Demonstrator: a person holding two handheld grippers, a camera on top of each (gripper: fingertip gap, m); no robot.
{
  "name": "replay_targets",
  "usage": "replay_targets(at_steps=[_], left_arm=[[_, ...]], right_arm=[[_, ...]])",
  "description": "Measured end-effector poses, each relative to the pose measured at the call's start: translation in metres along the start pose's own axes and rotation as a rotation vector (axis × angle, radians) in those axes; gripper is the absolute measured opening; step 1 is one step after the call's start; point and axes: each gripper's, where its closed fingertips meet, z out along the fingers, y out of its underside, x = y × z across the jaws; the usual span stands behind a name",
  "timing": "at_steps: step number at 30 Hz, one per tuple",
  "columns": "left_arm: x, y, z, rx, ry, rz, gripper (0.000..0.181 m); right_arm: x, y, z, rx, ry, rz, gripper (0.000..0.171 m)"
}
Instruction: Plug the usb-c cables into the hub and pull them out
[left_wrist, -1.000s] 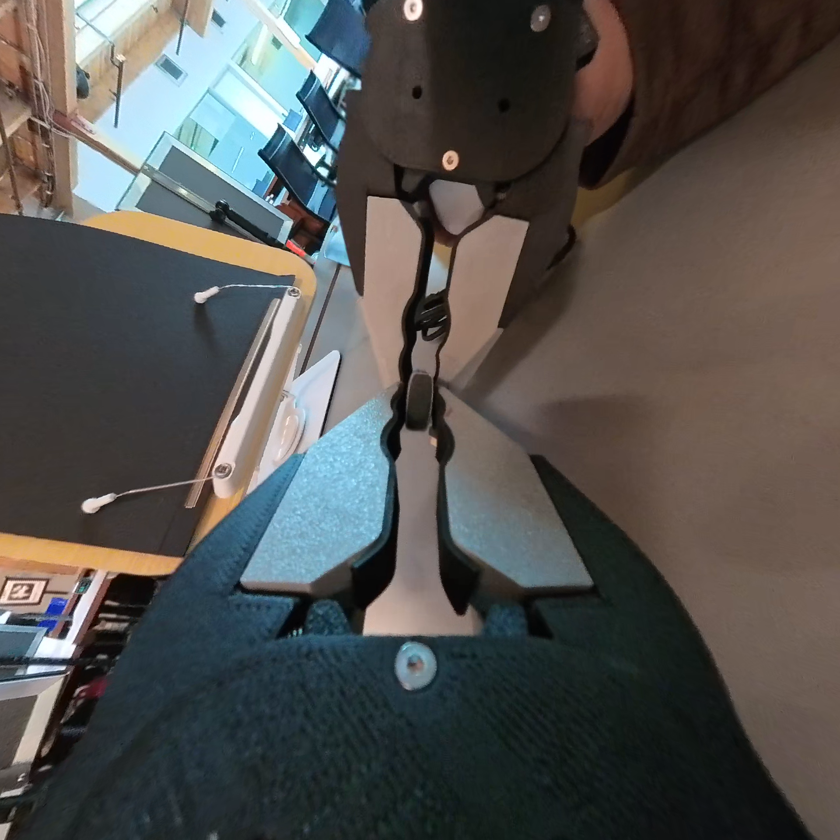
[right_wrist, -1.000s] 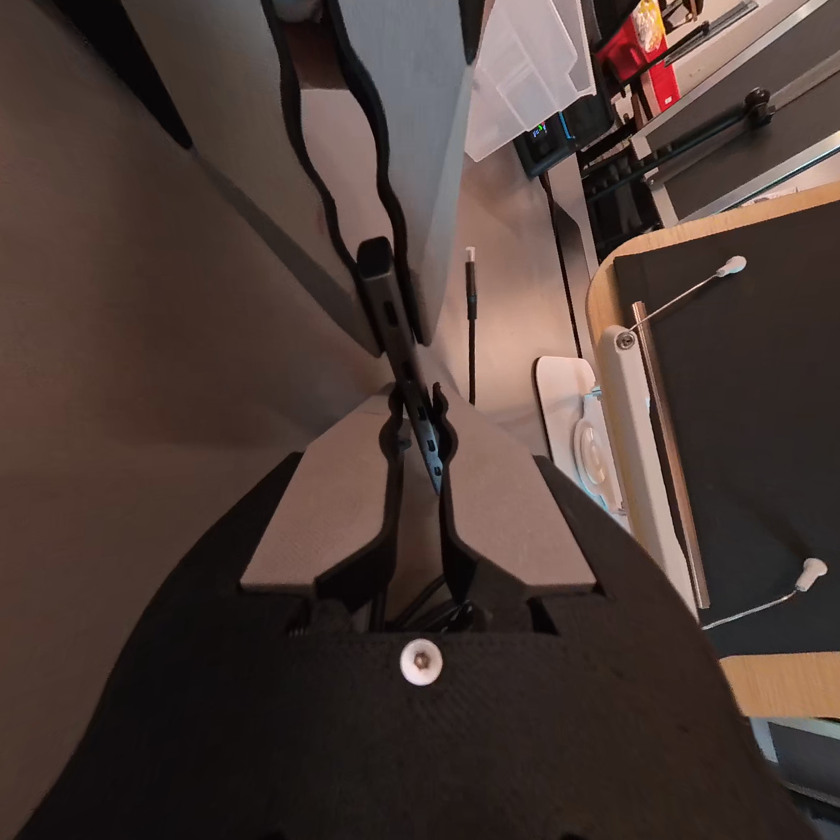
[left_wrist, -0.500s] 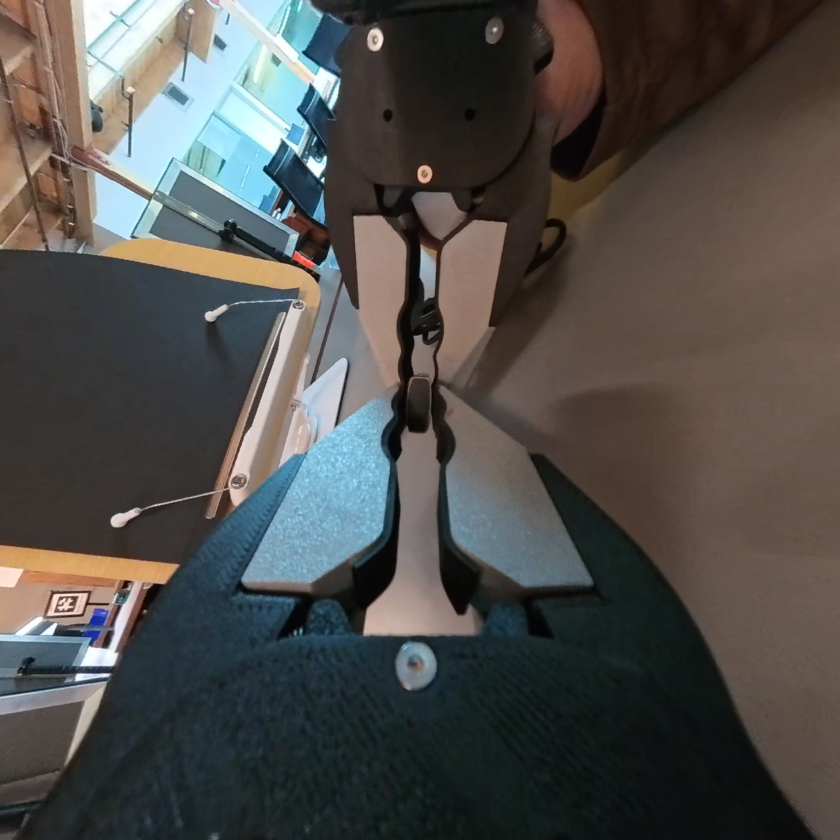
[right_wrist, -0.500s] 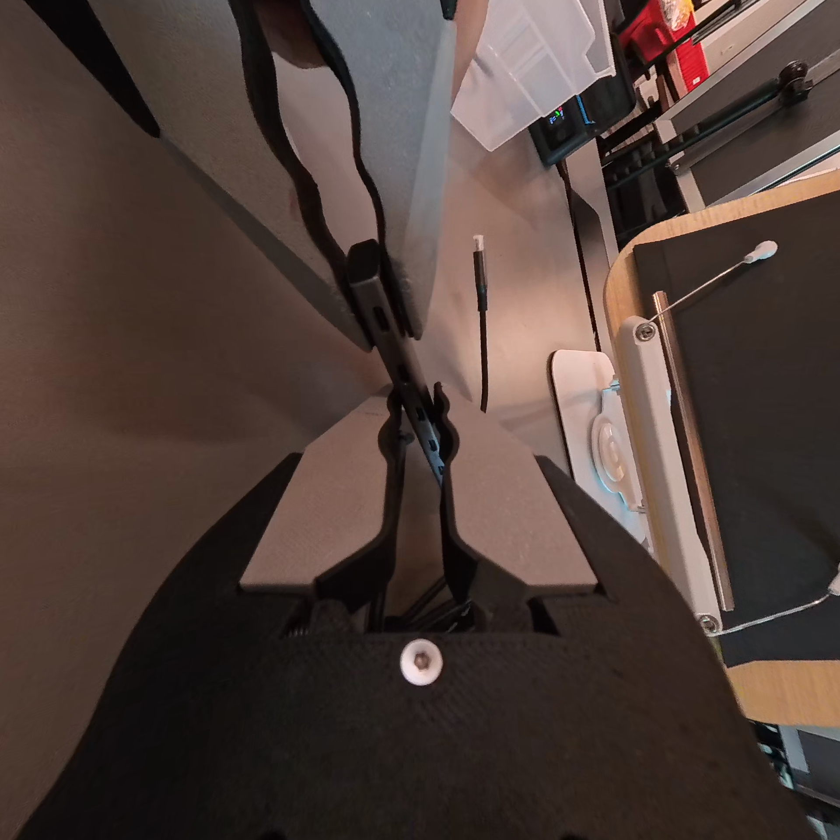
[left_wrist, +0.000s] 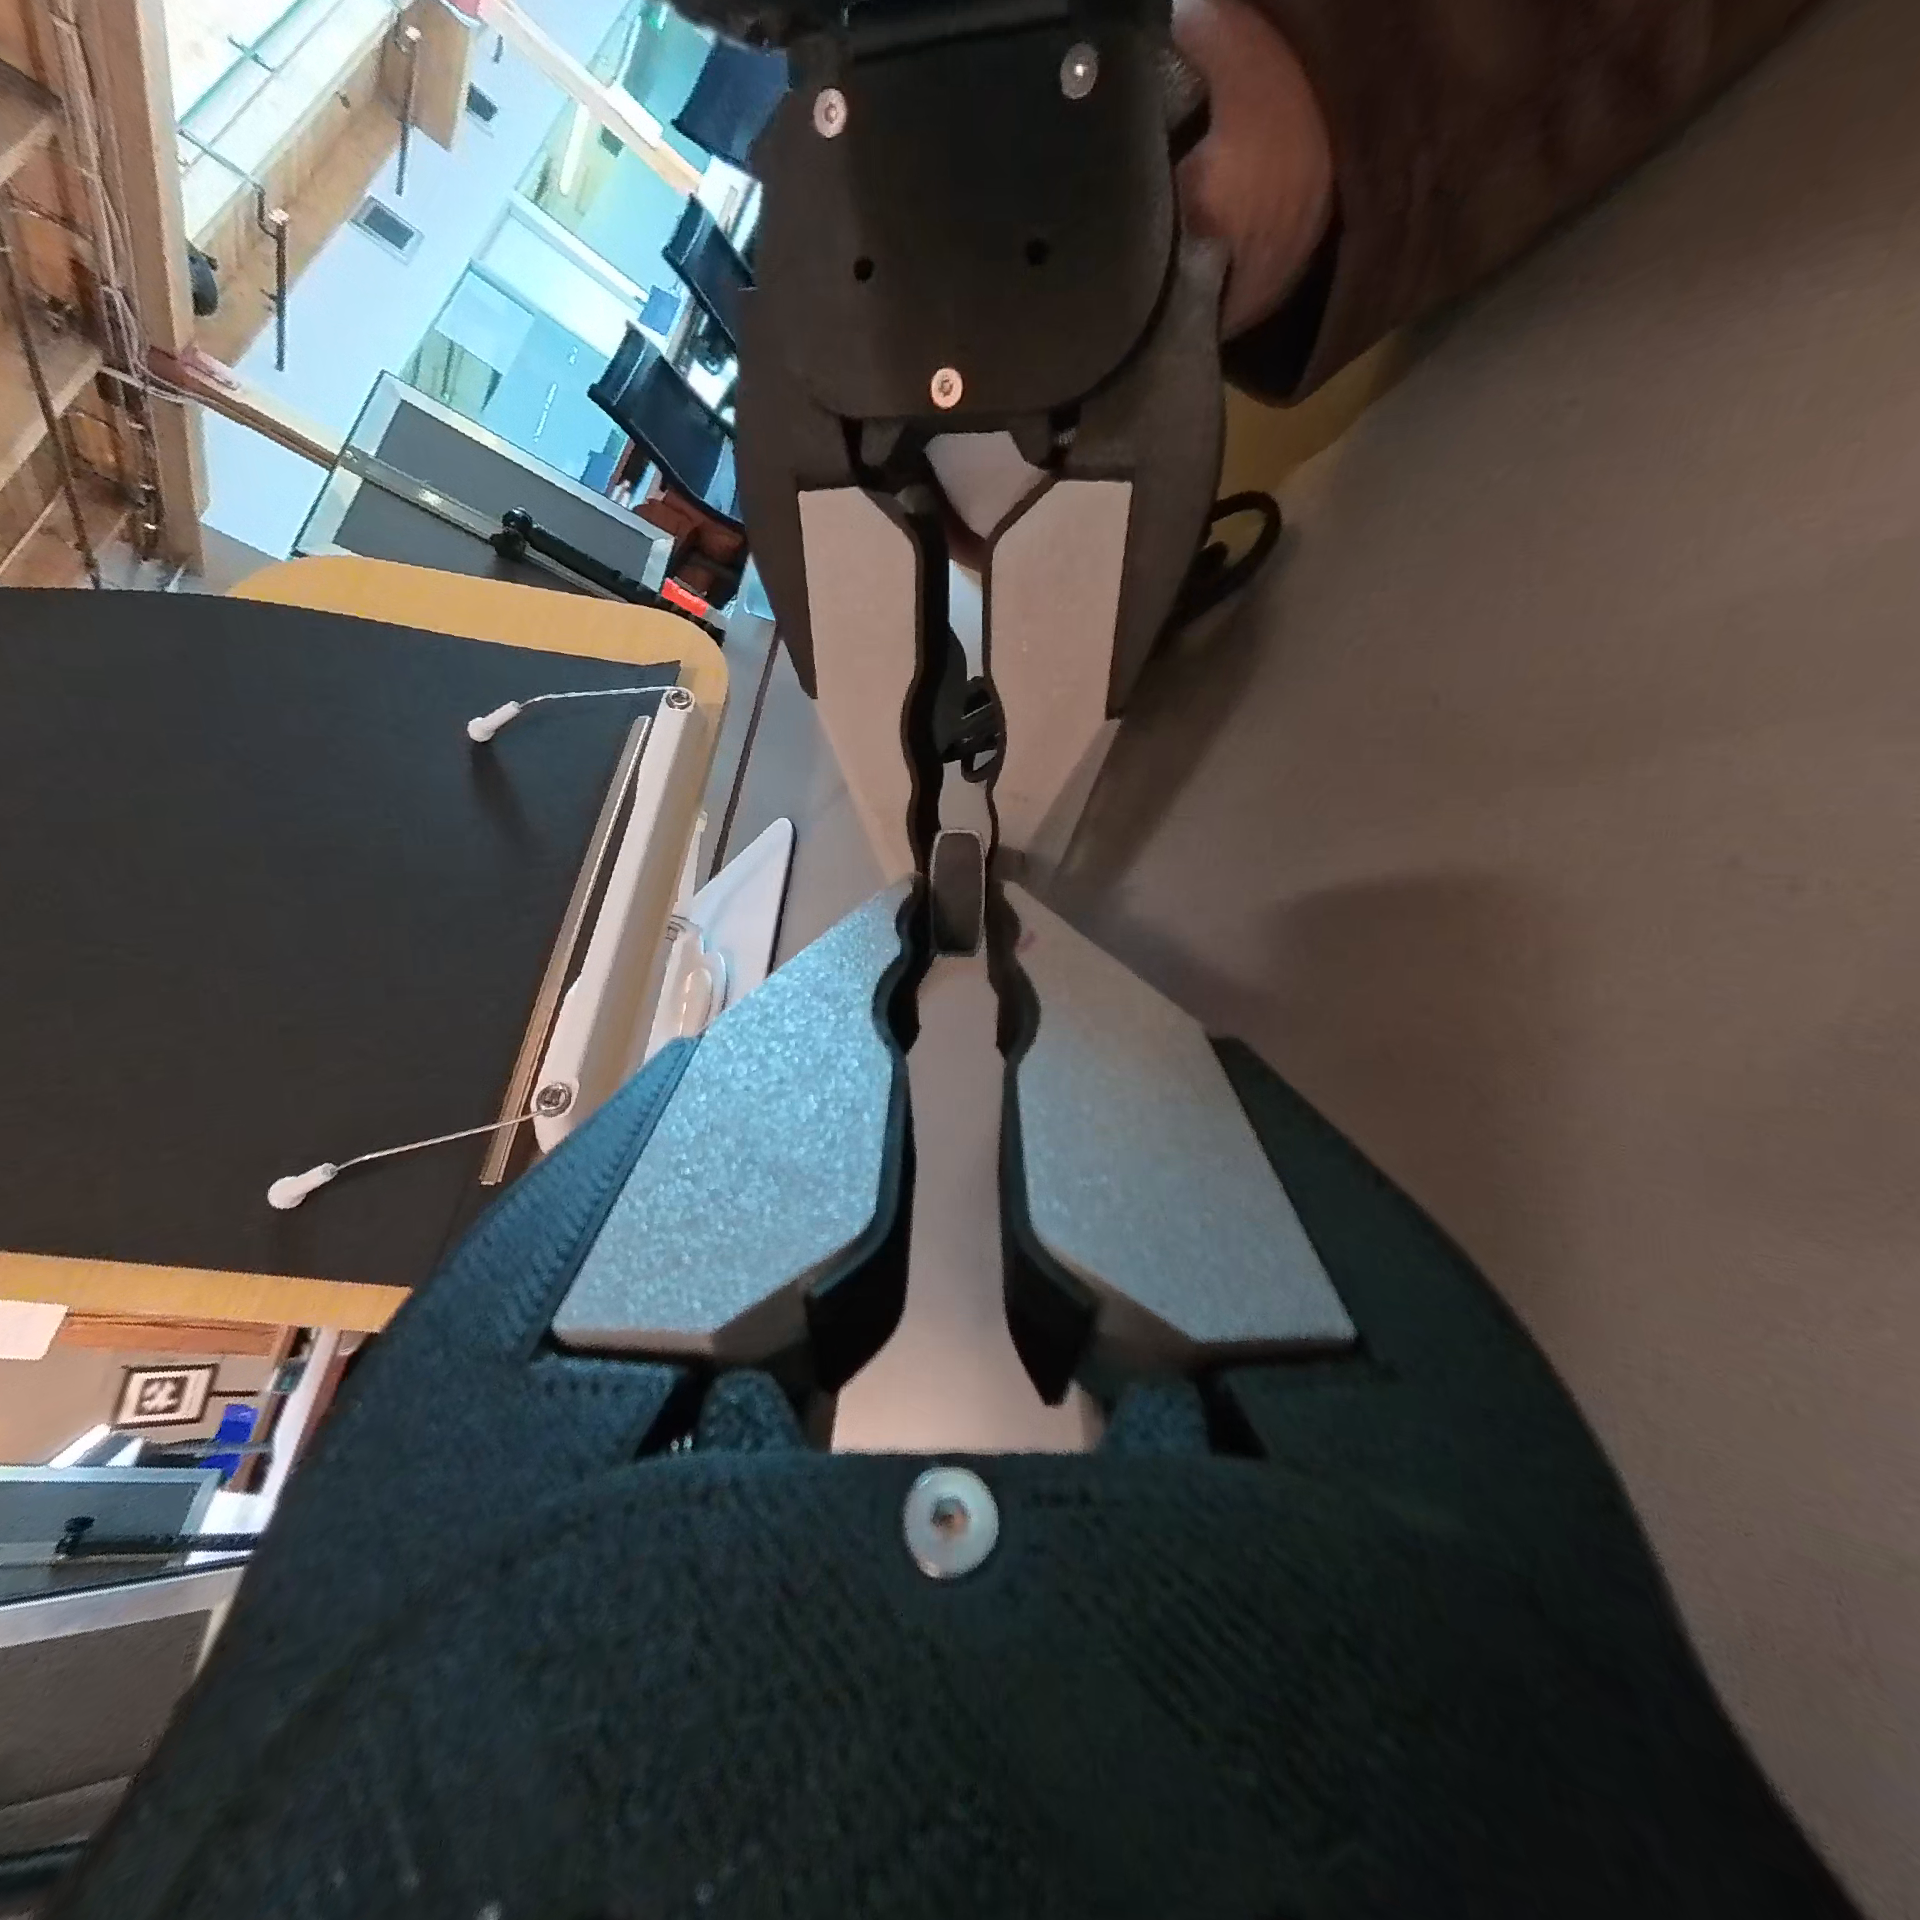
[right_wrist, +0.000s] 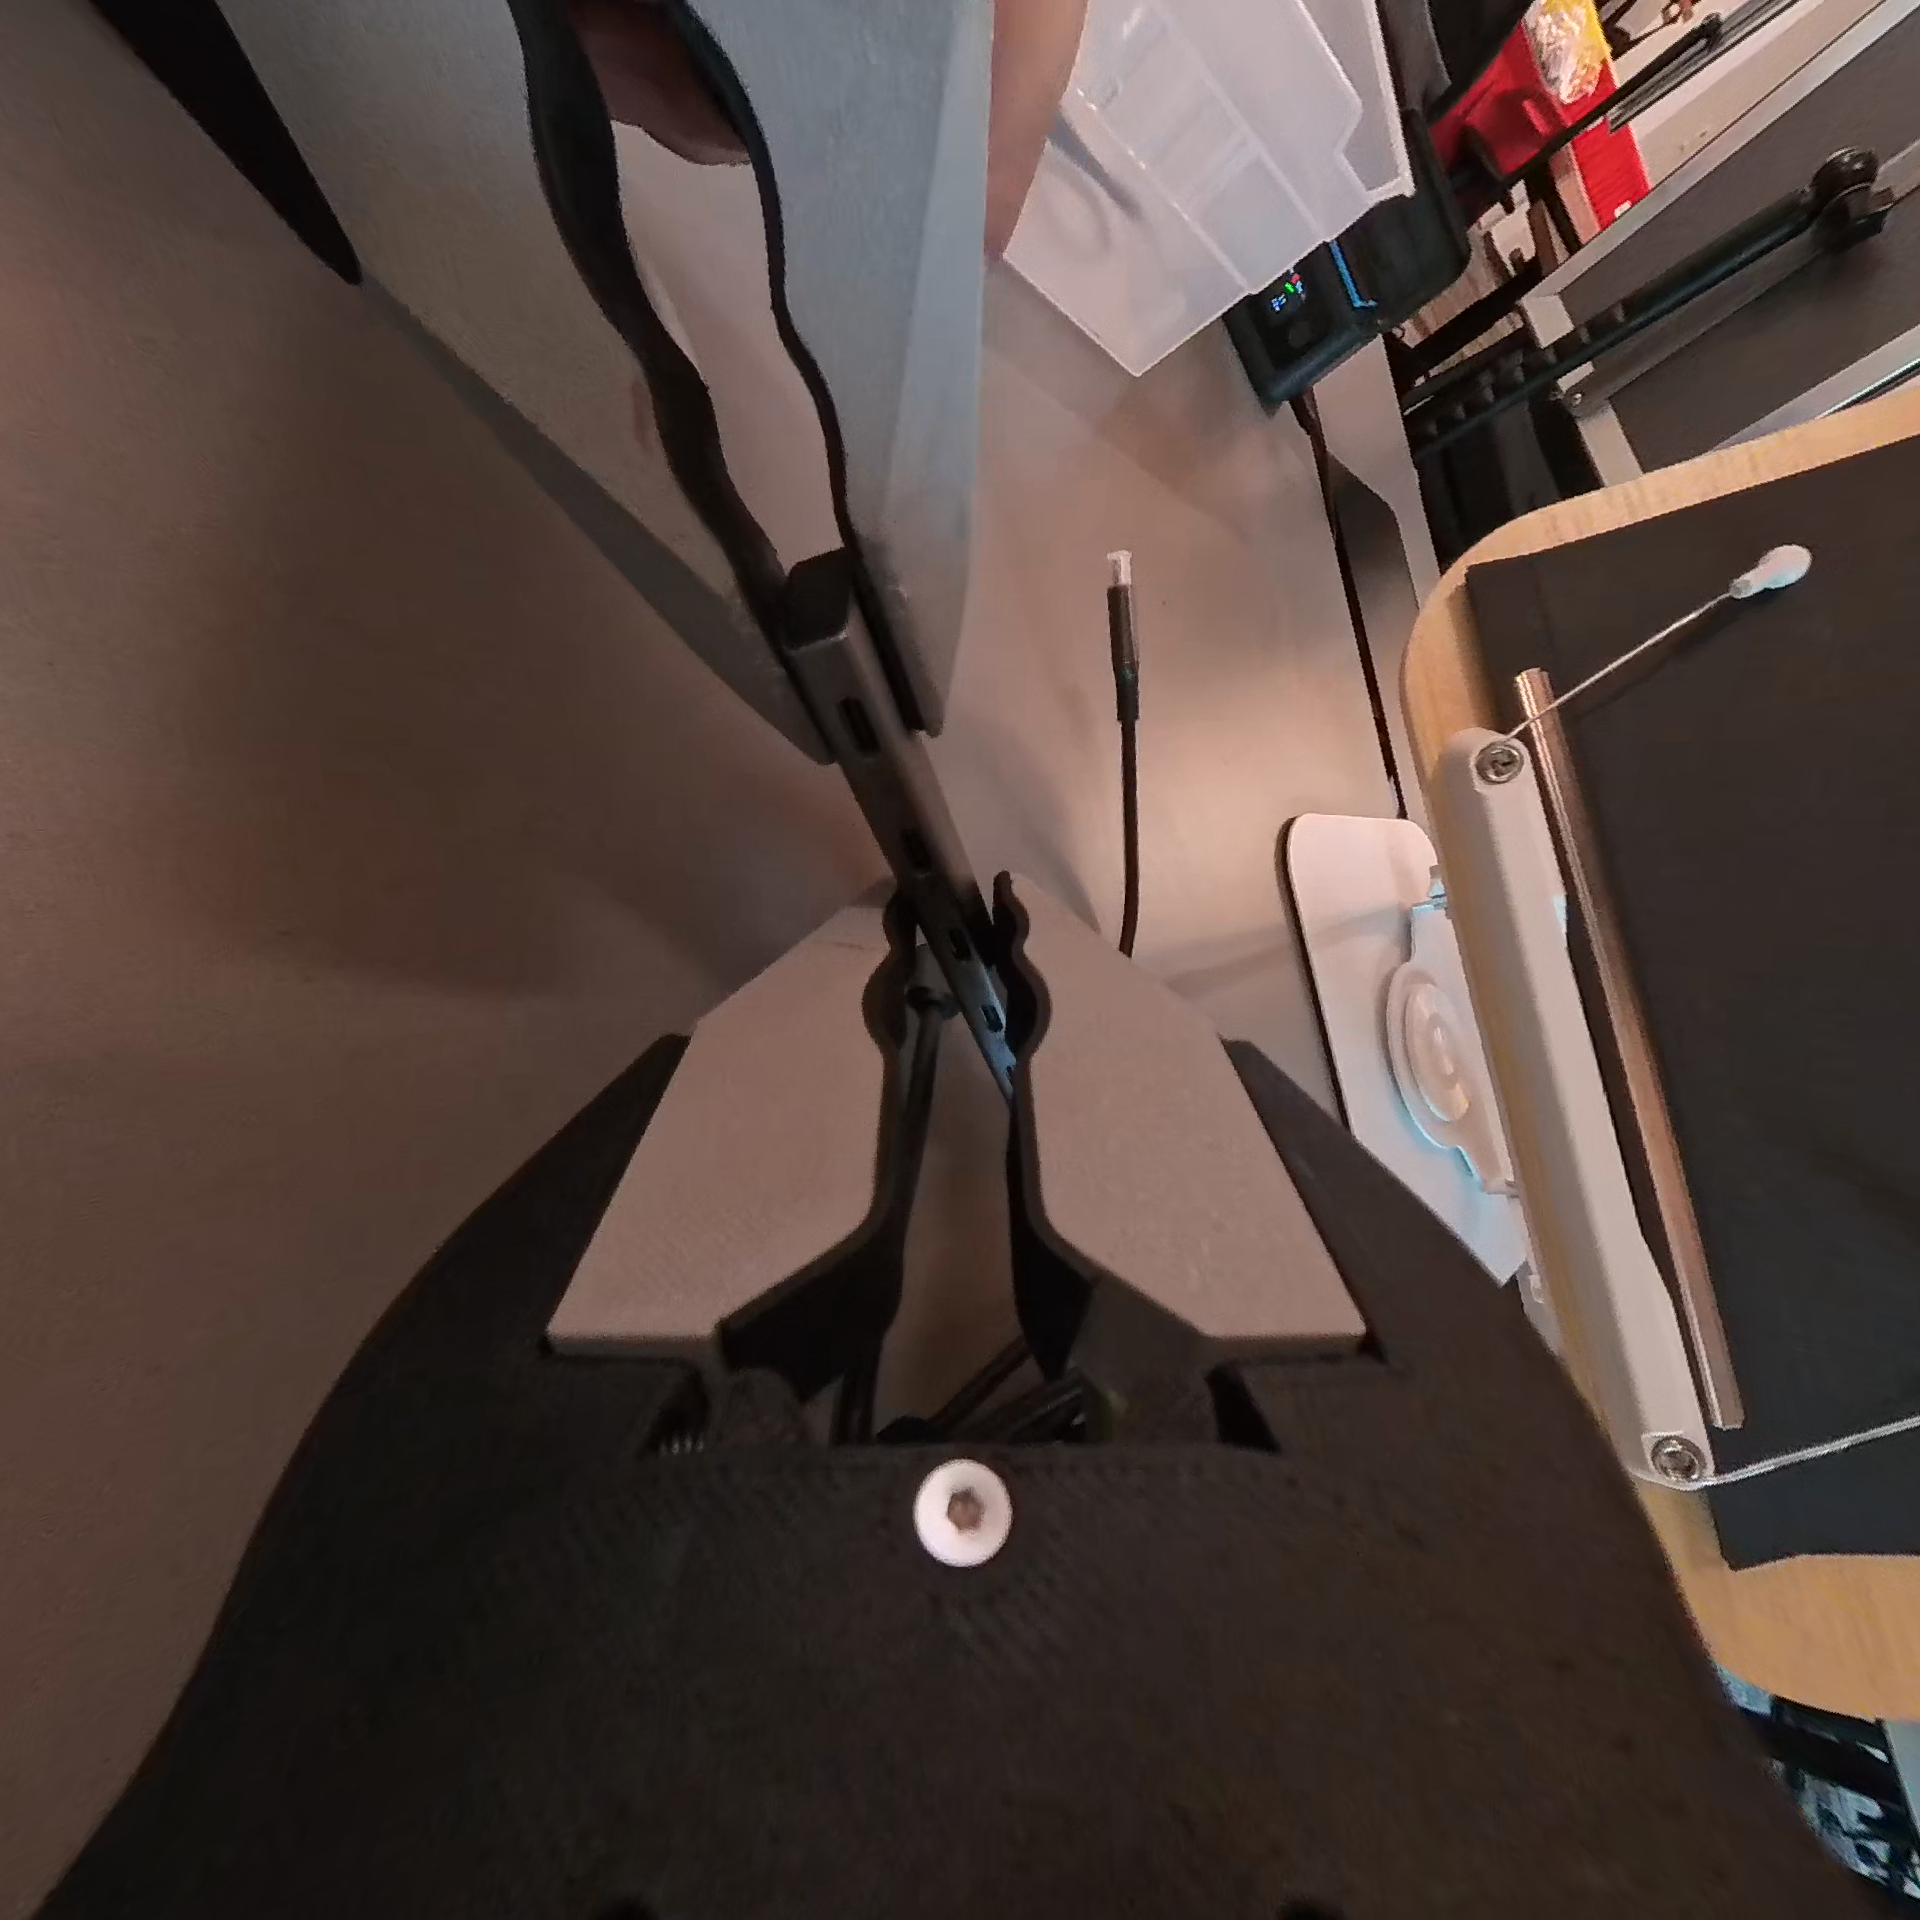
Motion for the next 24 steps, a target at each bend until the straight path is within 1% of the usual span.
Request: replay_targets(at_steps=[24], left_arm=[[0.0000, -0.0034, -0.0003, 0.013, -0.020, 0.046, 0.008]], right_arm=[[-0.0009, -0.0017, -0.0008, 0.007, -0.008, 0.009, 0.011]])
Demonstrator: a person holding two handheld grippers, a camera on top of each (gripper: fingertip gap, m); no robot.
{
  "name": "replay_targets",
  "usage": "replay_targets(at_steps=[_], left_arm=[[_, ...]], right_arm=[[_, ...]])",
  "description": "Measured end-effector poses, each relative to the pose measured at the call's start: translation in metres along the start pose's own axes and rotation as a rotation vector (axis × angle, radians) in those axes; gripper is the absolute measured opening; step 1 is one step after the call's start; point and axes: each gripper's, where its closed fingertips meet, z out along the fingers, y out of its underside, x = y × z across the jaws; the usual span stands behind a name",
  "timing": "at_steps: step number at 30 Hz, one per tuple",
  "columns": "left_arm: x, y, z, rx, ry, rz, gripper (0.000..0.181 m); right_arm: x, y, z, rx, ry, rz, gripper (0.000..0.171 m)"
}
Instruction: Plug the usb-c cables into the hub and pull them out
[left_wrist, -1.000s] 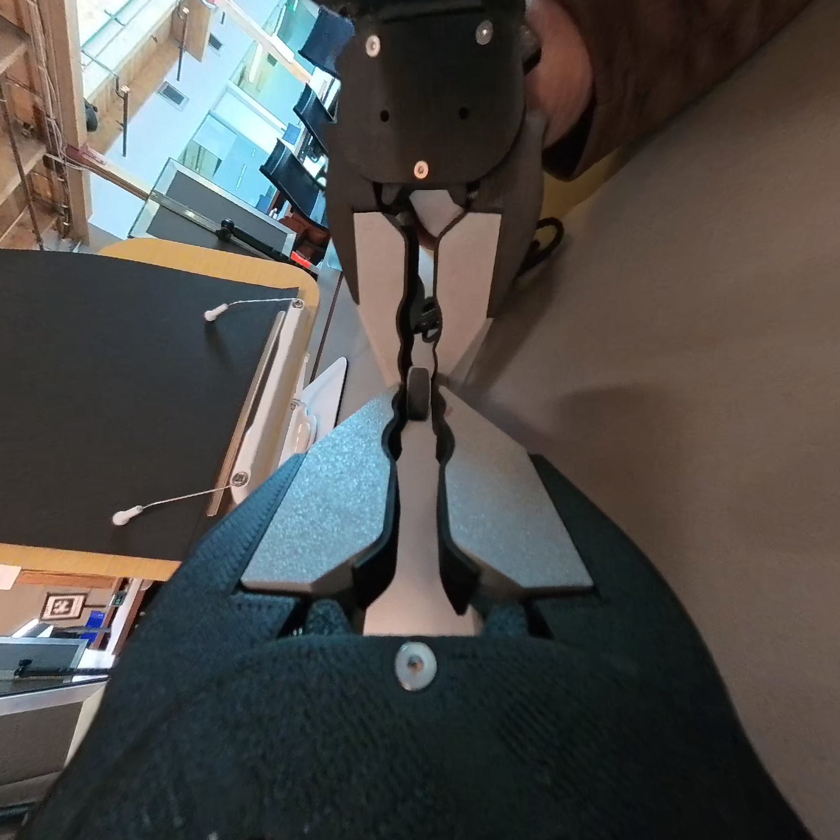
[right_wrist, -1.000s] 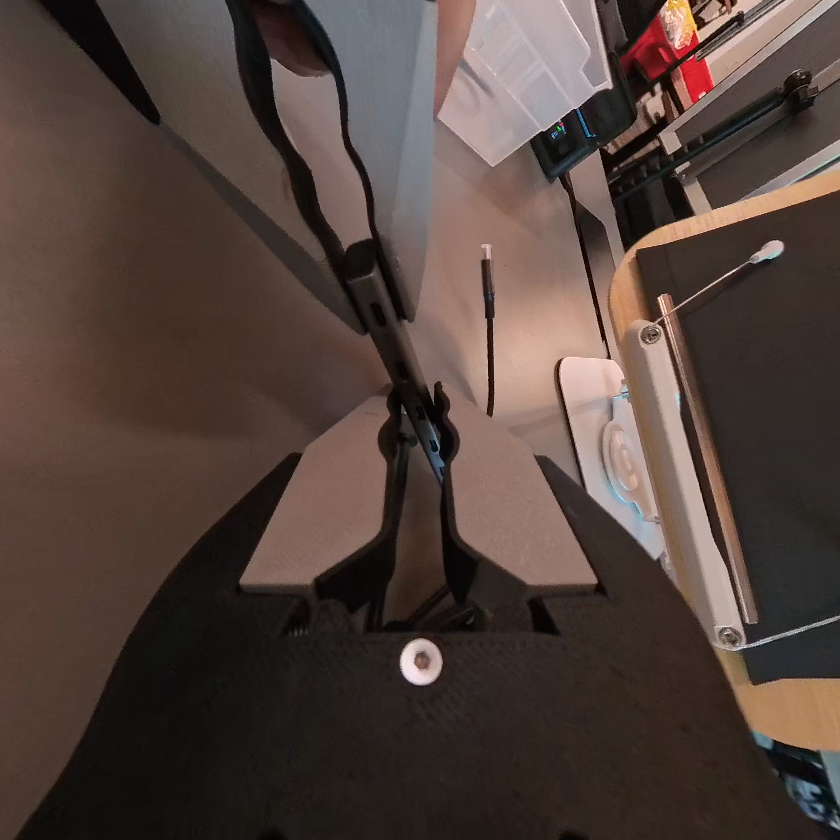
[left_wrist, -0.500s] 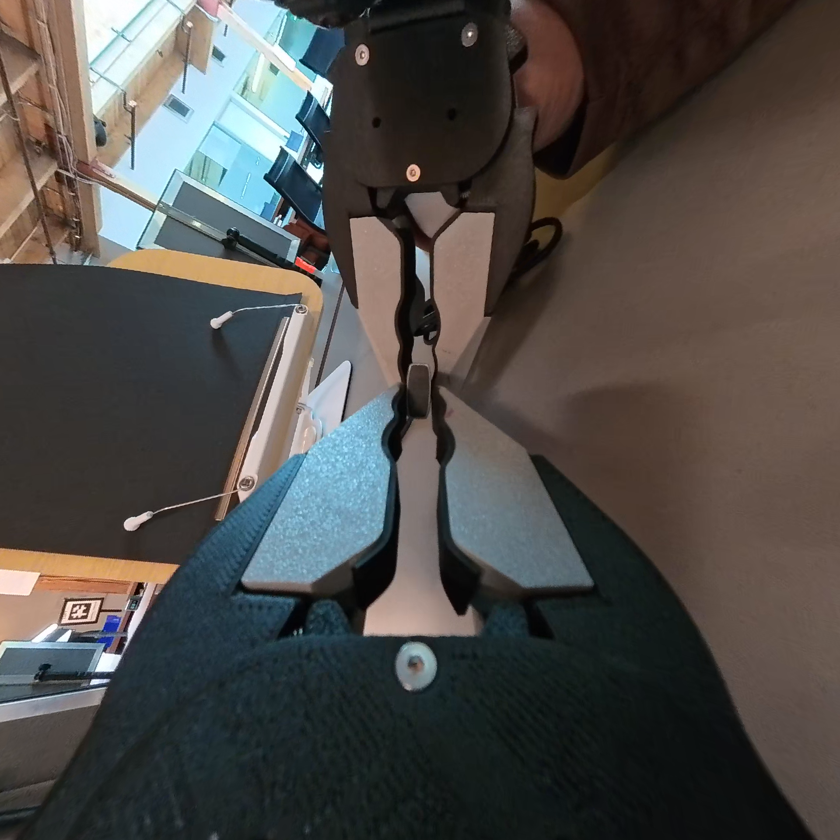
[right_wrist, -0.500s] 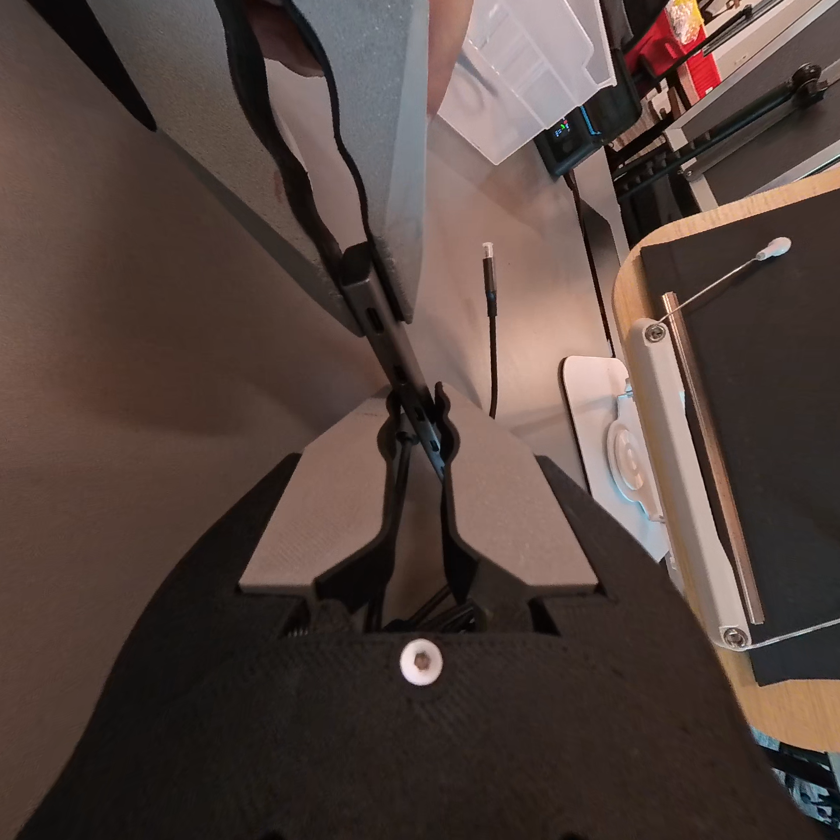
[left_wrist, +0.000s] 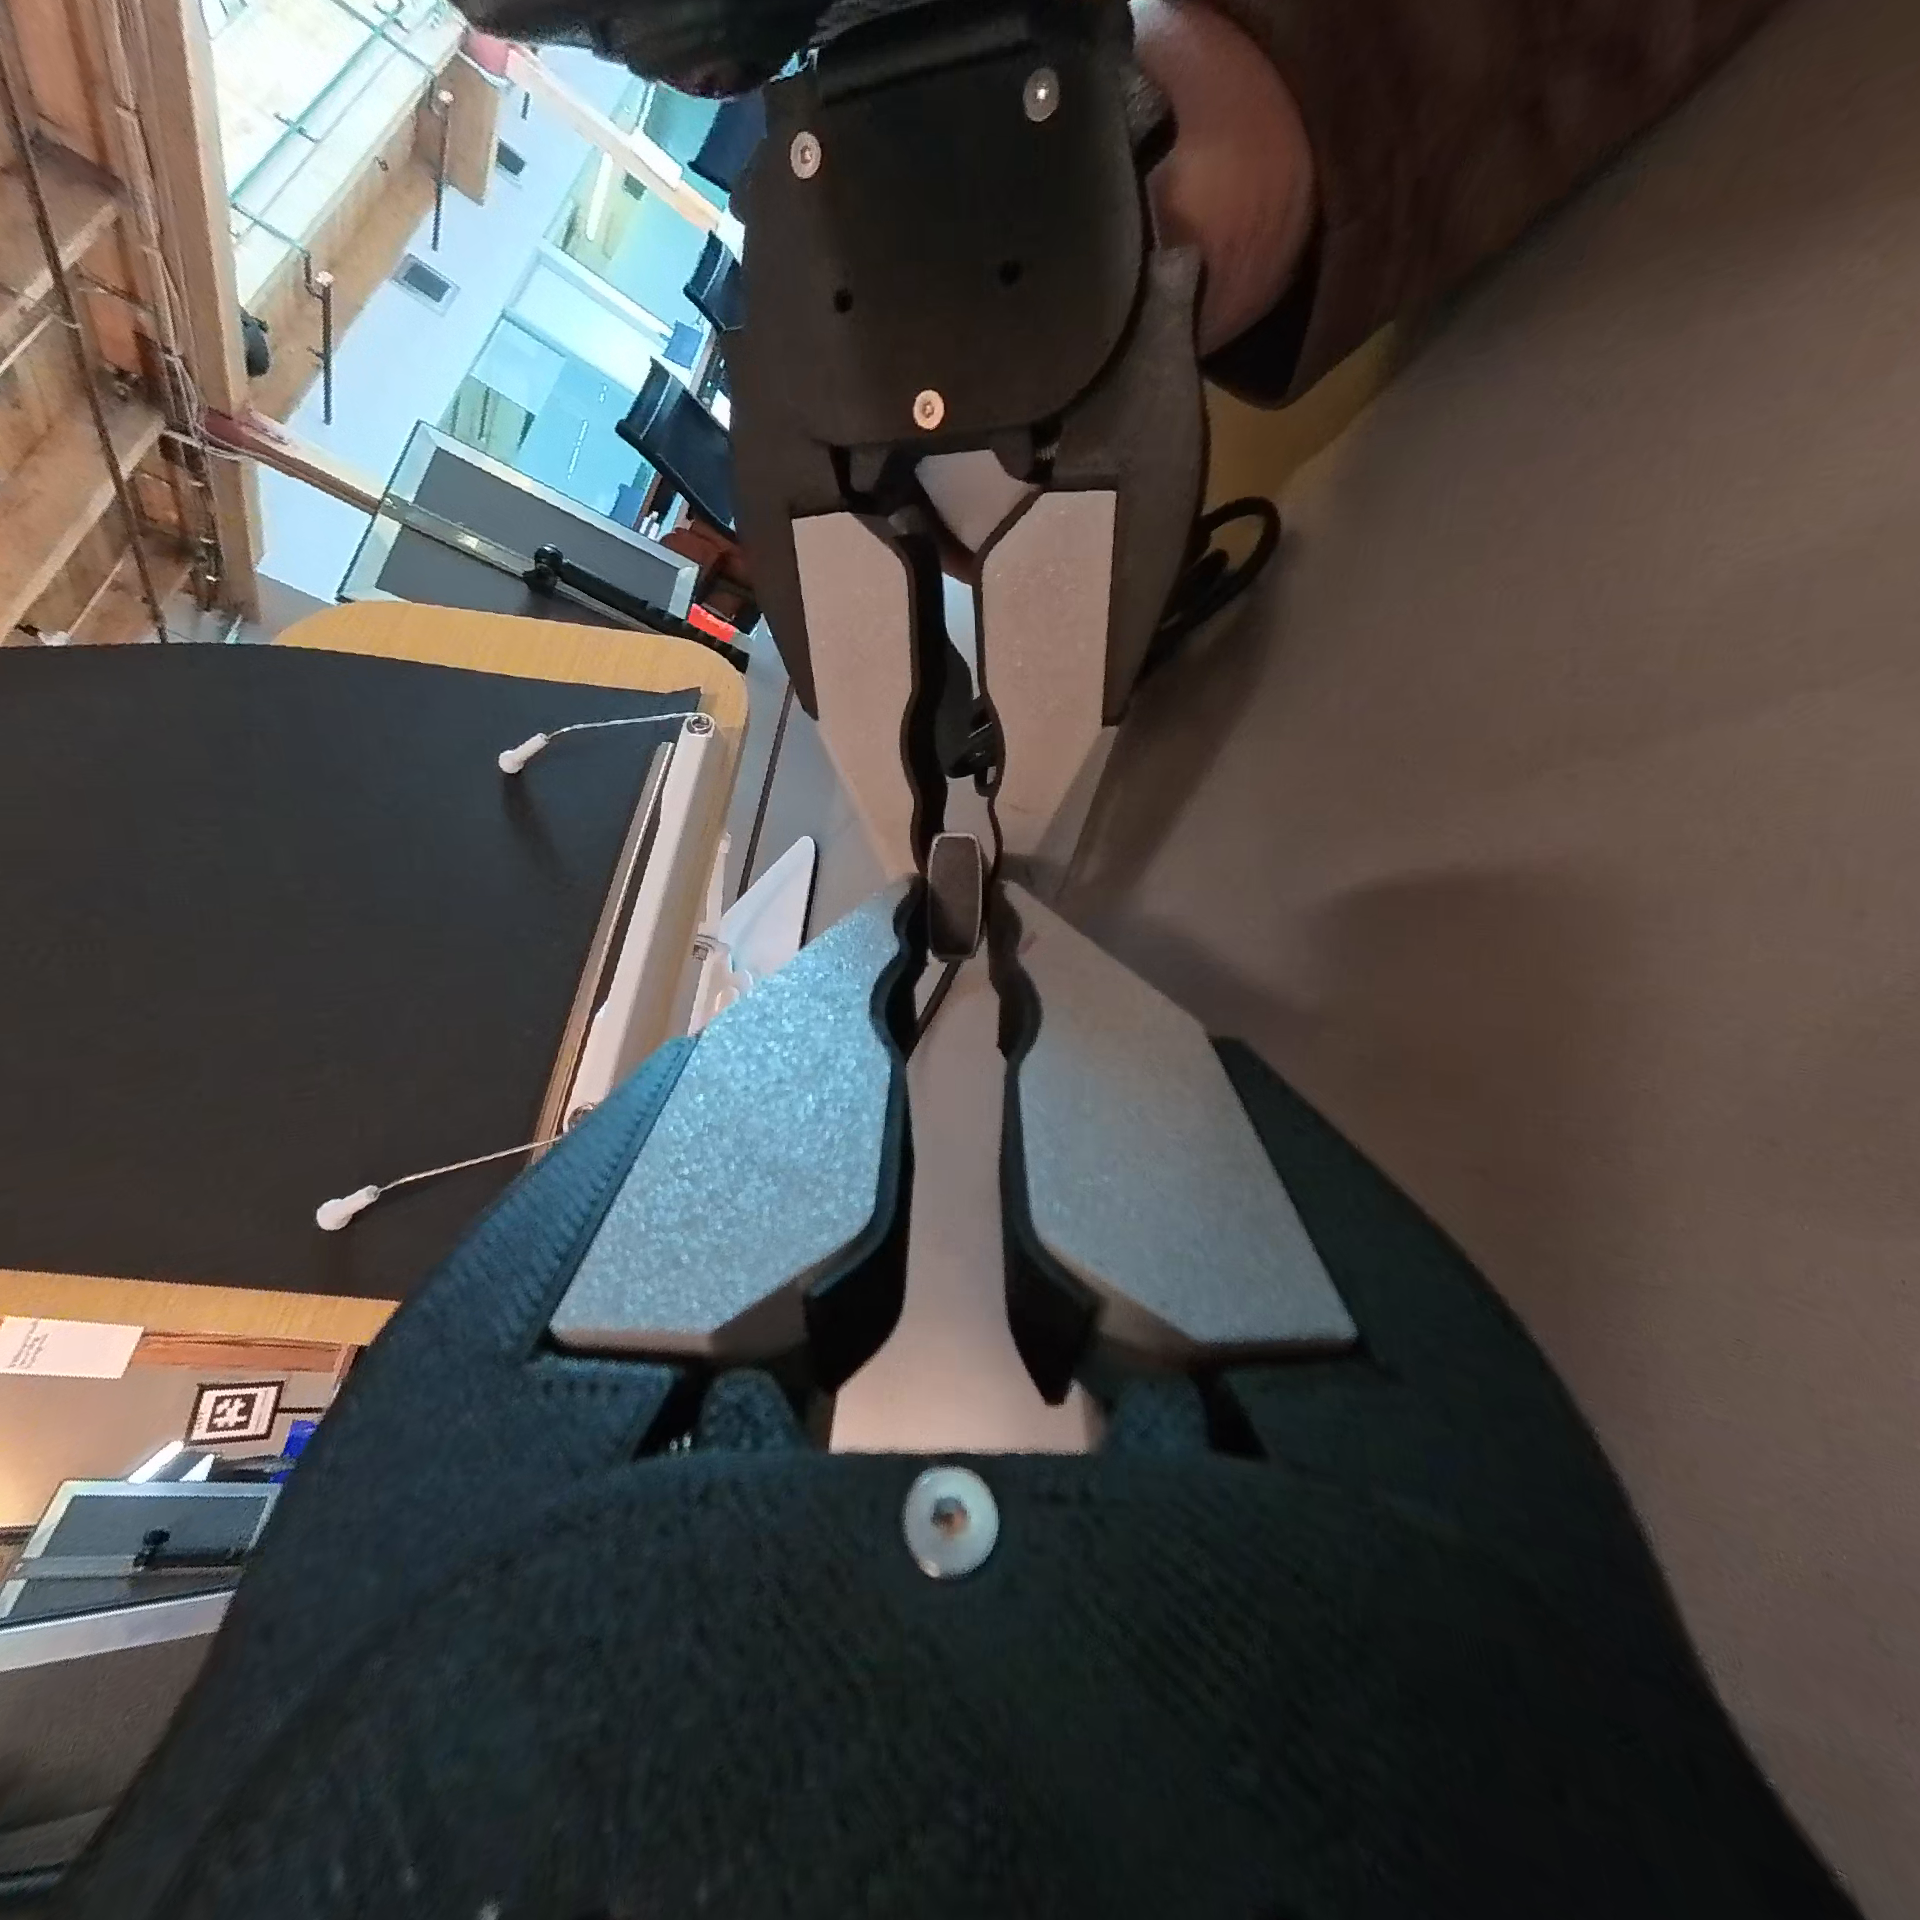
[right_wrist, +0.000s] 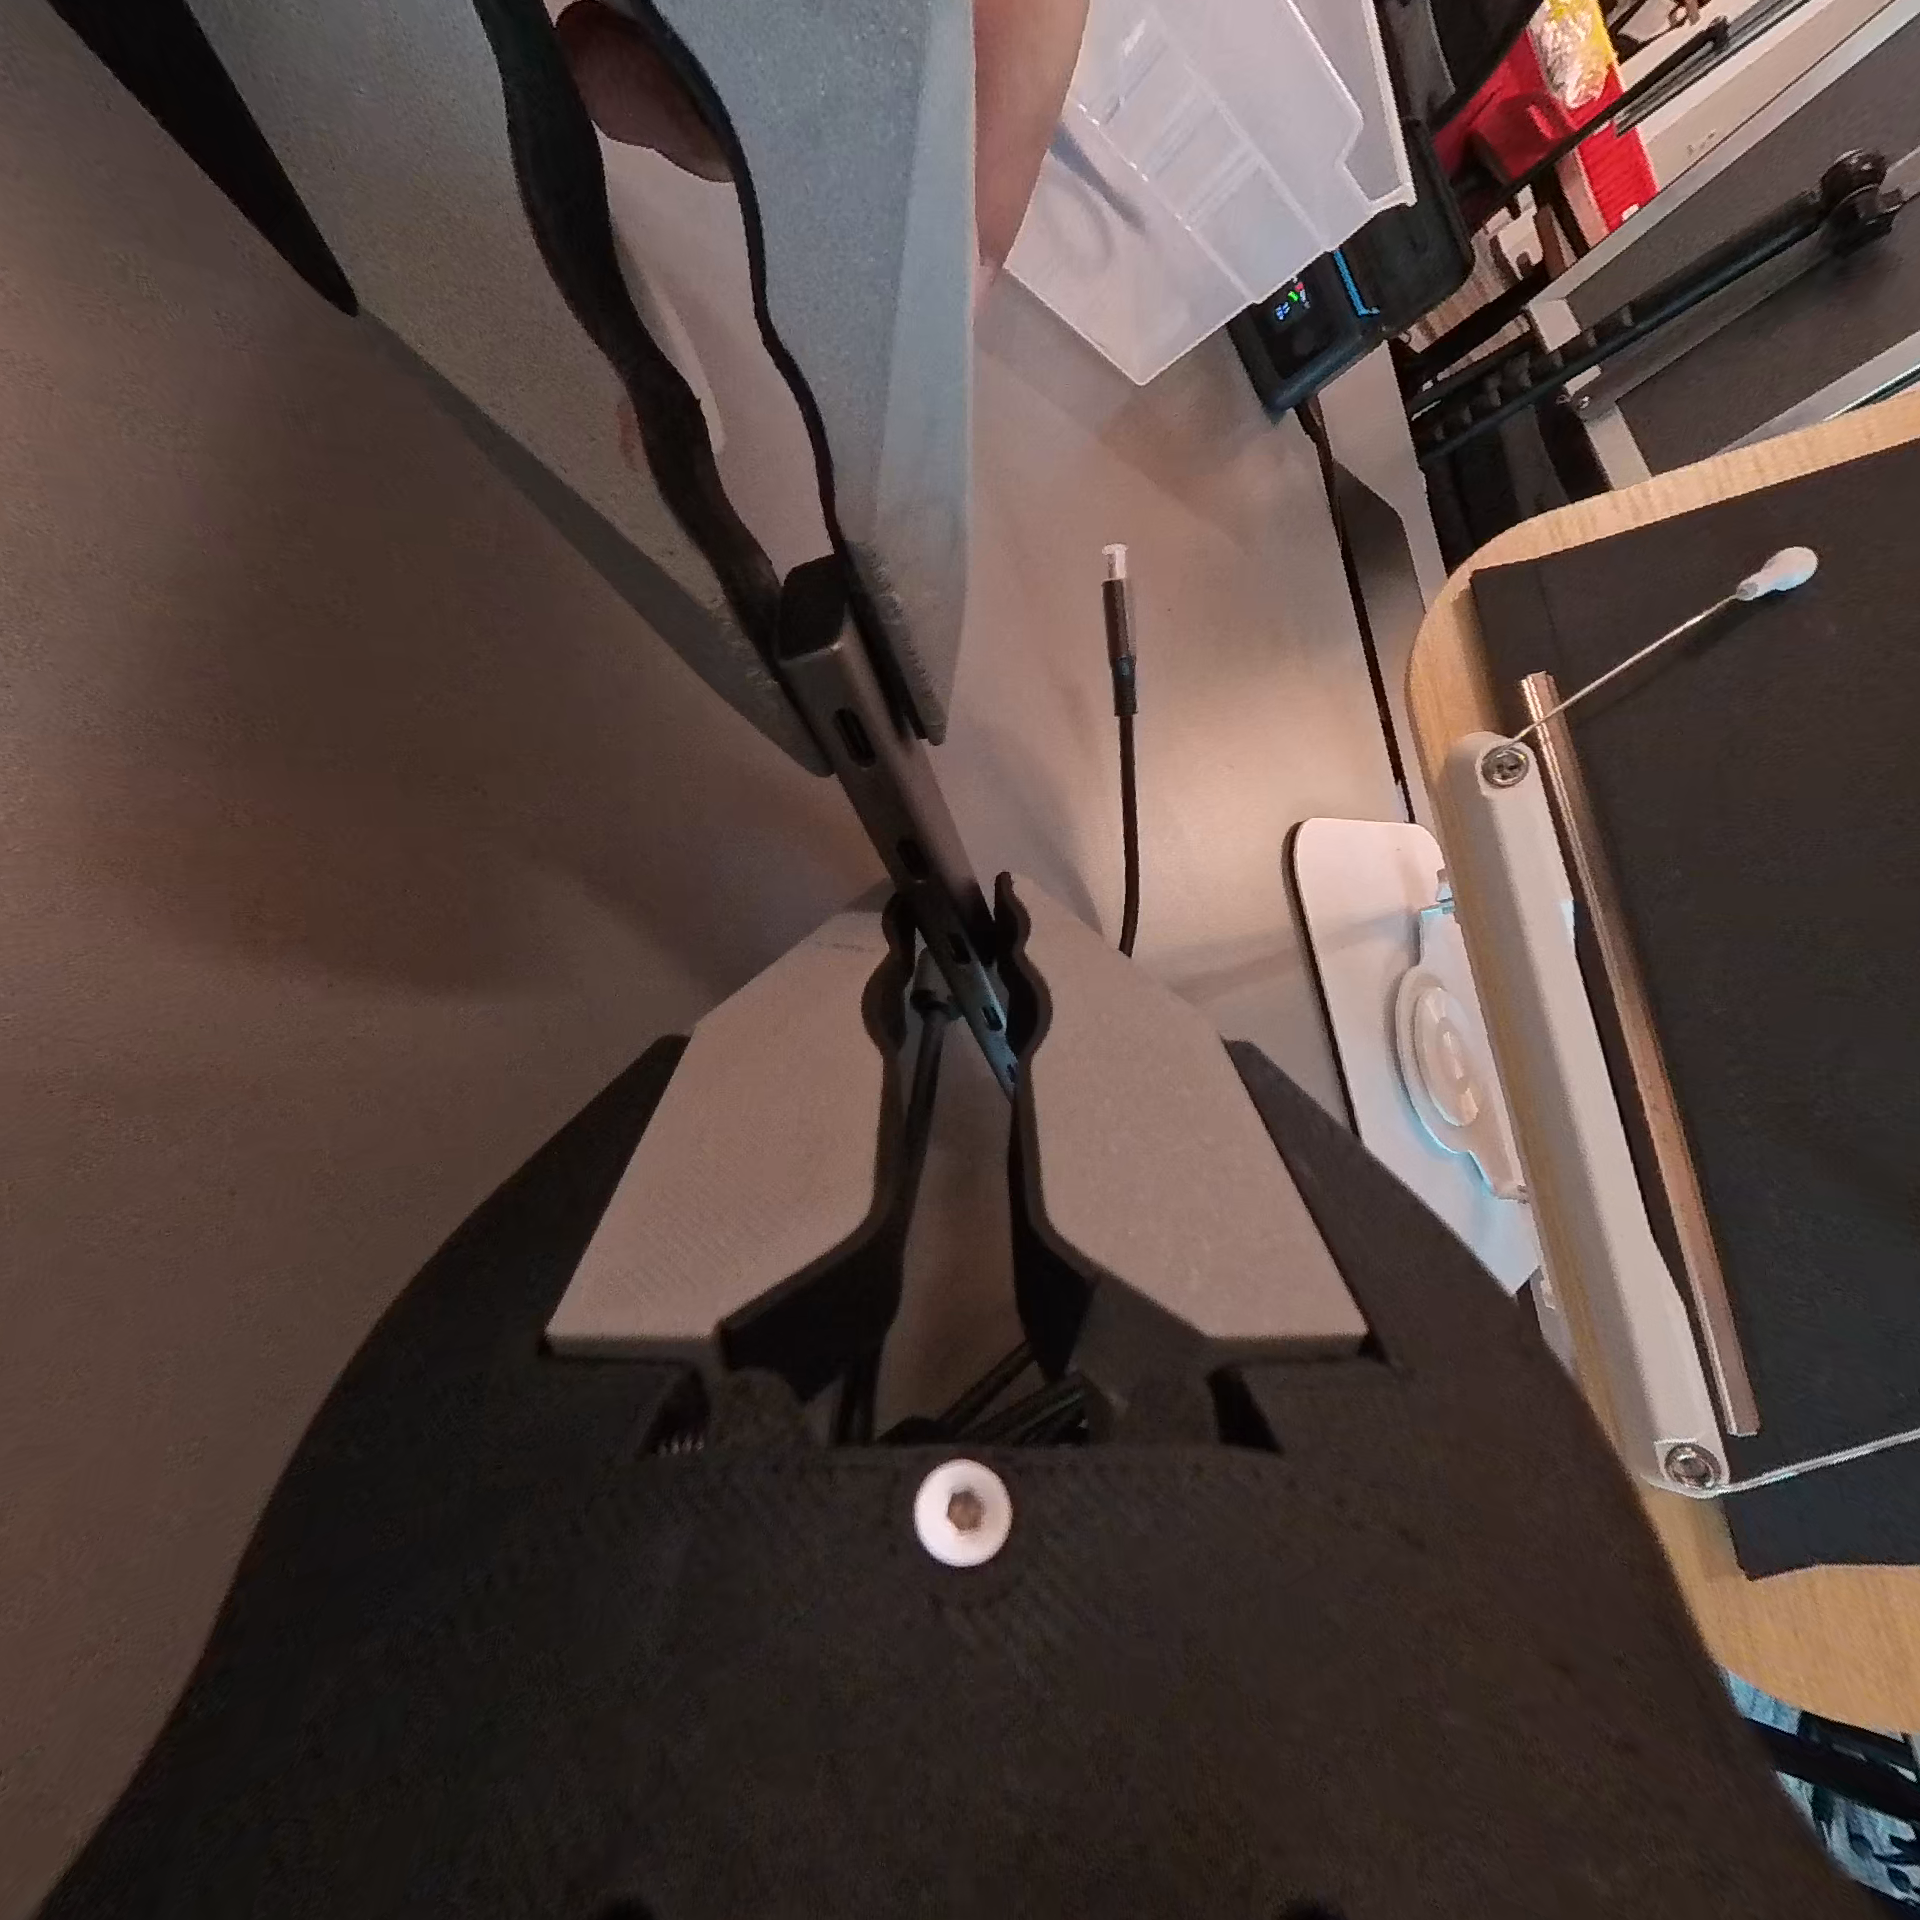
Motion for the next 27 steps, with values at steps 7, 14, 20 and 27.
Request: replay_targets(at_steps=[7, 14, 20, 27], left_arm=[[0.000, -0.003, 0.000, 0.005, -0.001, 0.007, 0.008], [0.000, -0.002, -0.001, -0.018, 0.026, 0.009, 0.008], [-0.007, -0.005, 0.001, -0.051, -0.019, 0.040, 0.008], [-0.028, 0.022, 0.000, -0.202, -0.153, 0.170, 0.008]], right_arm=[[0.000, 0.000, 0.000, 0.000, 0.001, -0.003, 0.011], [0.001, -0.001, -0.001, 0.011, 0.000, 0.012, 0.012], [0.007, -0.003, -0.006, 0.030, -0.004, 0.089, 0.020], [0.025, -0.002, -0.022, 0.049, -0.006, 0.231, 0.026]])
